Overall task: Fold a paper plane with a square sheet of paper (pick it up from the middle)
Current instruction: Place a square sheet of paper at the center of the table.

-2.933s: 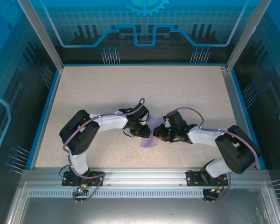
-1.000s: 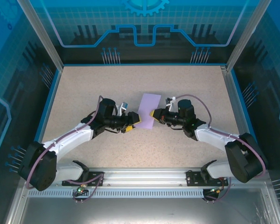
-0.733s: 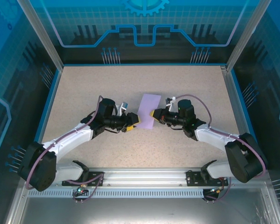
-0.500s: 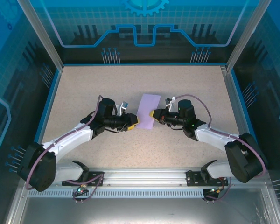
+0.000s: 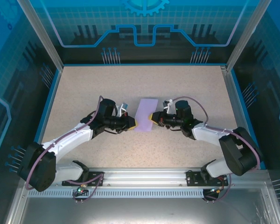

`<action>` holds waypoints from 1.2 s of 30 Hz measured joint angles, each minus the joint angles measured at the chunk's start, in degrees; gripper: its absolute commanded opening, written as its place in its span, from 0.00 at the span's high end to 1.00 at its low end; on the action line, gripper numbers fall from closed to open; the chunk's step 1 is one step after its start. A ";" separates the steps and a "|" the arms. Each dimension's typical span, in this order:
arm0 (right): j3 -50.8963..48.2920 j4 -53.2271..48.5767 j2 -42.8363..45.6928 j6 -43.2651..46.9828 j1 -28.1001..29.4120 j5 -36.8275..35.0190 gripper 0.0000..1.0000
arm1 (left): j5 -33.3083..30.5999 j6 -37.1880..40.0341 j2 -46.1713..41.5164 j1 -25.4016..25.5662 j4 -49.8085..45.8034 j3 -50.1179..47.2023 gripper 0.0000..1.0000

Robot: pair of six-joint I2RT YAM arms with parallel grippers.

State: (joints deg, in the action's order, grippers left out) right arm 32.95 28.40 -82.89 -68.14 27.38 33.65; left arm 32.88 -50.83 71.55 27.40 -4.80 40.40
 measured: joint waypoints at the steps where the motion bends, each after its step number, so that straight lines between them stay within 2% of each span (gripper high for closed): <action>1: 0.02 0.00 -0.55 0.22 0.04 0.11 0.89 | -0.20 0.07 0.00 0.09 -0.15 0.00 0.99; 5: 0.17 -1.33 -2.54 1.95 0.48 0.31 0.83 | -1.68 0.22 0.96 1.16 -0.85 -0.07 0.98; 12: 1.64 -8.20 -4.87 7.61 0.48 -0.20 0.73 | -6.21 0.20 5.66 5.95 -1.42 -0.17 0.96; 17: 3.96 -16.26 -5.60 13.27 0.33 -1.09 0.61 | -9.18 0.22 11.10 8.98 -1.57 0.09 0.96; 21: 5.79 -23.91 -5.60 18.53 -0.07 -3.23 0.56 | -11.30 0.42 14.80 11.06 -2.64 1.57 0.96; 30: 7.91 -38.07 -3.69 27.65 -2.78 -8.83 0.51 | -12.57 0.83 20.59 13.35 -2.51 6.88 0.95; 36: 8.04 -42.88 -3.37 31.21 -4.20 -12.04 0.50 | -12.59 0.83 24.55 14.91 -2.23 8.55 0.94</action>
State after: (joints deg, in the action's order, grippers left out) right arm 40.99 -14.48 -86.26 -36.93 23.18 21.61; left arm 20.29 -50.00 96.09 42.30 -7.03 48.95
